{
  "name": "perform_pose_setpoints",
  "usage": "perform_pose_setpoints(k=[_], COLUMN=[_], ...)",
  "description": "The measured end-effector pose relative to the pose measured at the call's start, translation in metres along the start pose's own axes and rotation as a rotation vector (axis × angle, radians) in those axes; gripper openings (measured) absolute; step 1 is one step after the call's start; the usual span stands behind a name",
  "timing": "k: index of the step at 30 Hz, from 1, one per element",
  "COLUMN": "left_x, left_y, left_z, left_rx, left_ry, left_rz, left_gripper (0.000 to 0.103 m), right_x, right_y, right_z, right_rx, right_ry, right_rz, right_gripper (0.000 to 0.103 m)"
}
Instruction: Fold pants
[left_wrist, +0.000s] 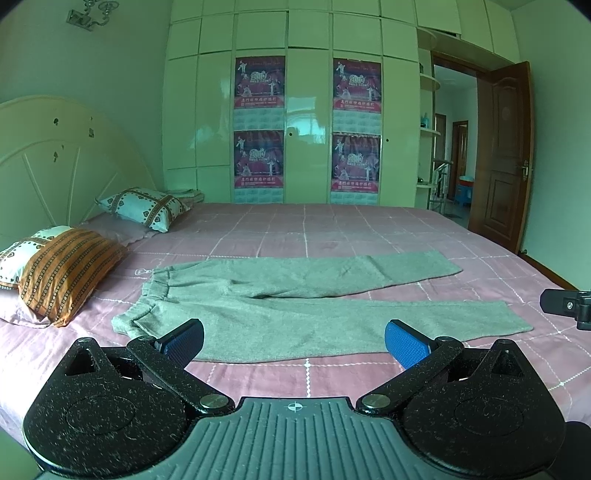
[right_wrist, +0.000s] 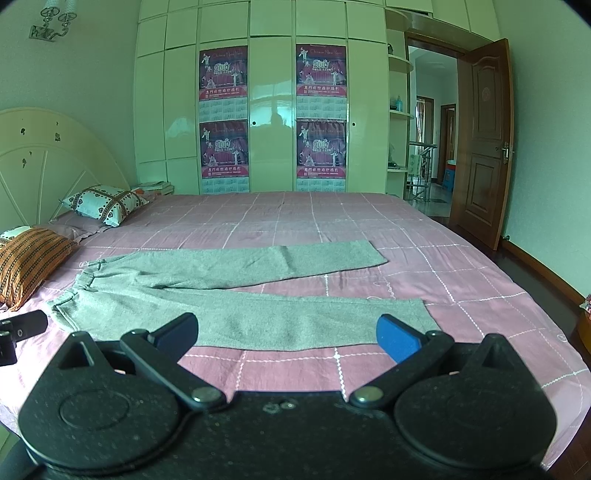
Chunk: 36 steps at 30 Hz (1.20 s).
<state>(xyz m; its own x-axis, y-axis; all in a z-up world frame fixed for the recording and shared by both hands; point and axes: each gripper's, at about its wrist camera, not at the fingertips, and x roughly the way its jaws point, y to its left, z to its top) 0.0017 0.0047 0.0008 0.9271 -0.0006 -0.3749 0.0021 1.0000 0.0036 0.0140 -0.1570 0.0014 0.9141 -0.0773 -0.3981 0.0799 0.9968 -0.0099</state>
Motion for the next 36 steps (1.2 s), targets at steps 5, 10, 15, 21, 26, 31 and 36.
perform_pose_setpoints(k=[5, 10, 15, 21, 26, 31, 36], left_x=[-0.0005, 0.0003, 0.0007, 0.0009, 0.0015, 0.0013, 0.0018], left_y=[0.0003, -0.0008, -0.0013, -0.0017, -0.0007, -0.0013, -0.0016], left_z=[0.0001, -0.0005, -0.0003, -0.0002, -0.0001, 0.0001, 0.0002], left_rx=[-0.001, 0.002, 0.003, 0.003, 0.002, 0.003, 0.004], left_ry=[-0.002, 0.001, 0.001, 0.002, -0.001, -0.003, -0.002], left_rz=[0.001, 0.001, 0.002, 0.001, 0.001, 0.003, 0.001], left_gripper=[0.103, 0.103, 0.103, 0.103, 0.103, 0.103, 0.103], right_x=[0.0044, 0.0036, 0.0042, 0.0042, 0.0040, 0.0040, 0.0036], right_y=[0.0013, 0.0040, 0.0048, 0.0044, 0.0046, 0.0046, 0.0060], right_z=[-0.0027, -0.0054, -0.0066, -0.0060, -0.0055, -0.0058, -0.0059], right_rx=[-0.002, -0.003, -0.004, -0.003, -0.003, -0.003, -0.003], right_ry=[0.005, 0.008, 0.009, 0.010, 0.010, 0.009, 0.009], right_rz=[0.002, 0.004, 0.004, 0.004, 0.003, 0.003, 0.002], right_gripper=[0.097, 0.097, 0.097, 0.097, 0.097, 0.097, 0.097])
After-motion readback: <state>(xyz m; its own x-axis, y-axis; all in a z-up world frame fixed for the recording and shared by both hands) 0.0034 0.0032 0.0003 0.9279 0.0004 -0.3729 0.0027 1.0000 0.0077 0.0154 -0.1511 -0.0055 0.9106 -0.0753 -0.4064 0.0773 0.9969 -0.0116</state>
